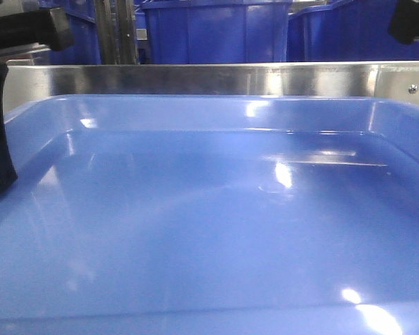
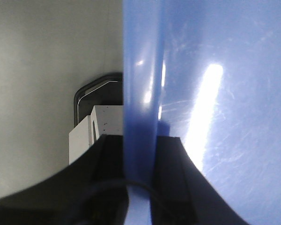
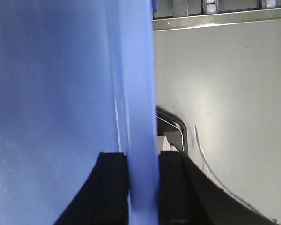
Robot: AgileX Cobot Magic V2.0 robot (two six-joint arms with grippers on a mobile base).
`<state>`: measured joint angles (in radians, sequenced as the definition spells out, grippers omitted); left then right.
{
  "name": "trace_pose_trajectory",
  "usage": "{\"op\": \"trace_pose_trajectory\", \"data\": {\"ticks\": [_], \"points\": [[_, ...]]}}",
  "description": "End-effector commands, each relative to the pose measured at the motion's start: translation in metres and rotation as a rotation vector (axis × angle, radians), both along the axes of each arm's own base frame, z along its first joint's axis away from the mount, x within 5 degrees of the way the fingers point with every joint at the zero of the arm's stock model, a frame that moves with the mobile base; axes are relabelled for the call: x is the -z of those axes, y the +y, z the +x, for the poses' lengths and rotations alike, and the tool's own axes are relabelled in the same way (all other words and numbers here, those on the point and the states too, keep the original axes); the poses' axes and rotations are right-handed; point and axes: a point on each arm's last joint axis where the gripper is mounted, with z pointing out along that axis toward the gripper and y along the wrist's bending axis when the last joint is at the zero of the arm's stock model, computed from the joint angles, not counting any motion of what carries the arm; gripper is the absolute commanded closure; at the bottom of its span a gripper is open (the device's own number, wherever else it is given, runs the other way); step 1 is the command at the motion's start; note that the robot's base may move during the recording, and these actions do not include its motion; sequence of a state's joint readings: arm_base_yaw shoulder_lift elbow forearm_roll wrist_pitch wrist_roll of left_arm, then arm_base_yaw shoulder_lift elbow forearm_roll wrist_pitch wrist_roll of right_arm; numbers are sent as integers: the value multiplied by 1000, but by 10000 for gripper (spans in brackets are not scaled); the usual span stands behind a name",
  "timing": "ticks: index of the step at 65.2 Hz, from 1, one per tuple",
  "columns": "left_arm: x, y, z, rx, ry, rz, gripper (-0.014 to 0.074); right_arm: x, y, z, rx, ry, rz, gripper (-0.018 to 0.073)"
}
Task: Grab blue tray and place on right shelf
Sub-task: 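Carry the tray with both grippers up to the steel shelf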
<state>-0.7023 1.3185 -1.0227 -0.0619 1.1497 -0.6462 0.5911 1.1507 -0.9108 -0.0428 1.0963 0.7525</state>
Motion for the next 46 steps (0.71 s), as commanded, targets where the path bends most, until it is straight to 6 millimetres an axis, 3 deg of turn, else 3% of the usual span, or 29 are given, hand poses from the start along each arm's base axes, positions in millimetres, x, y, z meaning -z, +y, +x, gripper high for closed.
{"op": "trace_pose_trajectory", "data": {"ticks": [1,46], "points": [[-12,1,-4,10,-20,-11,645,-14,0,2,8,-84,43,365],[-12,1,-4,10,-20,-11,645,-14,0,2,8,-84,43,365]]}}
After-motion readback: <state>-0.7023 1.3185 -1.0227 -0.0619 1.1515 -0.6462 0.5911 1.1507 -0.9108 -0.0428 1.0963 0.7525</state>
